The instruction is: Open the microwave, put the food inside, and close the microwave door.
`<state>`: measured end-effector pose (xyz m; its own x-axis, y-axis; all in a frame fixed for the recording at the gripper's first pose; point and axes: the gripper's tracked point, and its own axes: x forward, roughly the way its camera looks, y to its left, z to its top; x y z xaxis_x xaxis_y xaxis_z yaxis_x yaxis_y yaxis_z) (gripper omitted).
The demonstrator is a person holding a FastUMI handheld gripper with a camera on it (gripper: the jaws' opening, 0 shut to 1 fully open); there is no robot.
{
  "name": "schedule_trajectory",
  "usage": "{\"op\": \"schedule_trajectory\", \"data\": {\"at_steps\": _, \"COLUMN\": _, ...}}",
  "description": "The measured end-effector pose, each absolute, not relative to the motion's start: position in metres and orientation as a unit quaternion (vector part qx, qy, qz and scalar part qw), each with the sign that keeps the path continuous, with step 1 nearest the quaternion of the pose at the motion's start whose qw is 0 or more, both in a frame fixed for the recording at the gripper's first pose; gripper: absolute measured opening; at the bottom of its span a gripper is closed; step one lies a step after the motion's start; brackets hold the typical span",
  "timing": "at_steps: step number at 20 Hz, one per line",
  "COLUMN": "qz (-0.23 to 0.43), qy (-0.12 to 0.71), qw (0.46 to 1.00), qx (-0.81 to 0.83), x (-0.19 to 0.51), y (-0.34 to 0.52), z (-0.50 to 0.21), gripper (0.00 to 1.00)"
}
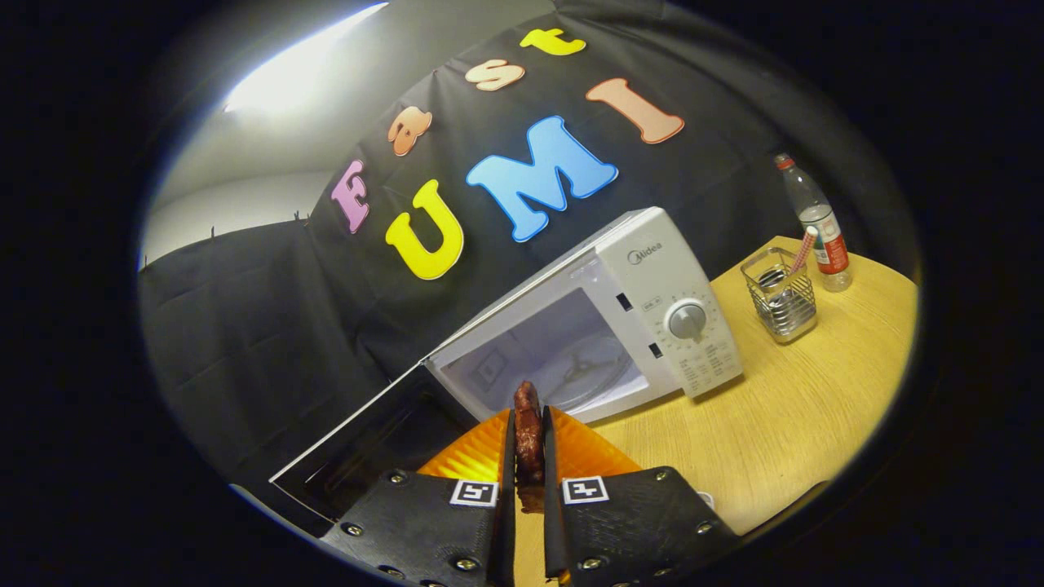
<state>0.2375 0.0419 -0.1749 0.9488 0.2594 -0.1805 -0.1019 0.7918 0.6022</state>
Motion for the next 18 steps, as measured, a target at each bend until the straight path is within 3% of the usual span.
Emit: {"op": "schedule_trajectory", "data": {"at_steps": 18, "qz": 0.022, "qy": 0.118, "qw": 0.959, "qx": 0.256, "x": 0.436, "y": 0.086, "z": -0.225, "gripper": 0.14}}
